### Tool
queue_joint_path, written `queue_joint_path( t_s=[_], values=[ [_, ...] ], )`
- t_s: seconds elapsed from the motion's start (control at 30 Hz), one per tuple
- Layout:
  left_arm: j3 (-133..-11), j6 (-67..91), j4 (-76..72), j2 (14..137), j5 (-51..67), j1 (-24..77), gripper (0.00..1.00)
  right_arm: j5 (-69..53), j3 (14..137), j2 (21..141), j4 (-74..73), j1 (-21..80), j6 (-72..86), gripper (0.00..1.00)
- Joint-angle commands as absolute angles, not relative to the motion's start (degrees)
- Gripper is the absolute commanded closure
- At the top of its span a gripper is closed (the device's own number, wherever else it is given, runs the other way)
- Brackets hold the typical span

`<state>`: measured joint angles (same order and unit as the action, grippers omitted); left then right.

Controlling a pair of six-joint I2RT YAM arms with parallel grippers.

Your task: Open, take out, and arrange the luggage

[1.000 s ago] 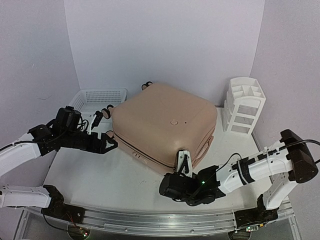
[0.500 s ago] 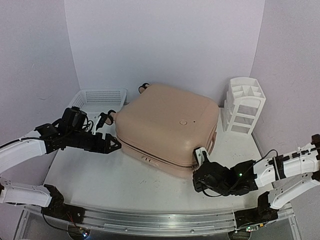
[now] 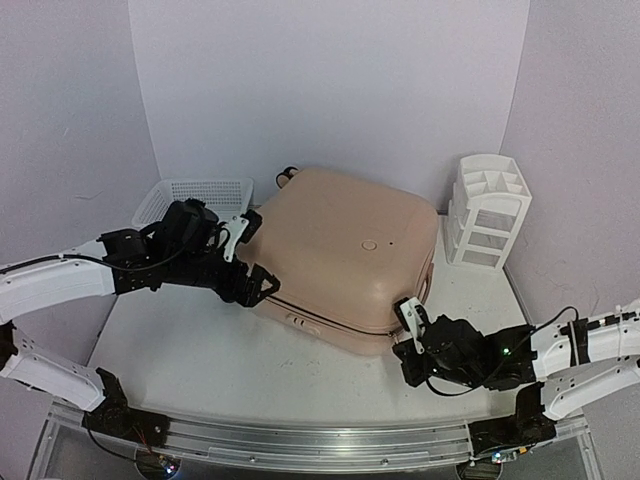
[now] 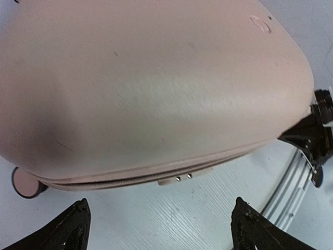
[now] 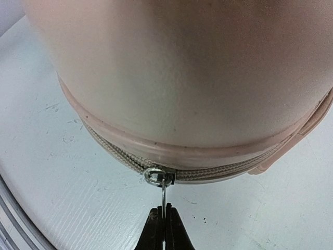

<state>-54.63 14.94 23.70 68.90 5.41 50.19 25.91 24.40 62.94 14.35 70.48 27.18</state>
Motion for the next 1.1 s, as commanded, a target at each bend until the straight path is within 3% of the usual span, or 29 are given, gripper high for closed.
queue_joint_path(
  t_s=[0.0, 0.17, 0.27, 0.37, 0.63, 1.07],
  values=[
    [-63.81, 12.93, 26.07, 70.73, -13.75, 49.13, 0.05, 24.83, 25.13, 61.44, 13.38, 68.93, 23.79, 1.00],
    [-69.09, 24.51, 32.72, 73.01, -6.58, 38.26, 0.15, 23.89, 26.57, 62.73, 13.32, 68.22, 22.46, 1.00],
    [-72.06, 30.80, 35.72, 75.05, -9.99, 37.40, 0.04, 23.32, 27.44, 63.87, 13.44, 68.13, 21.96, 1.00],
    [-73.98, 37.39, 37.02, 77.19, -11.71, 36.47, 0.01, 22.57, 27.69, 64.57, 13.81, 68.14, 21.73, 1.00],
    [-78.46, 65.22, 43.33, 83.82, -6.48, 27.71, 0.00, 21.08, 27.16, 64.34, 14.89, 67.94, 21.83, 1.00],
    [-79.58, 86.19, 39.58, 88.16, -0.56, 27.50, 0.01, 20.00, 26.17, 64.34, 16.01, 67.79, 22.59, 1.00]
  ],
)
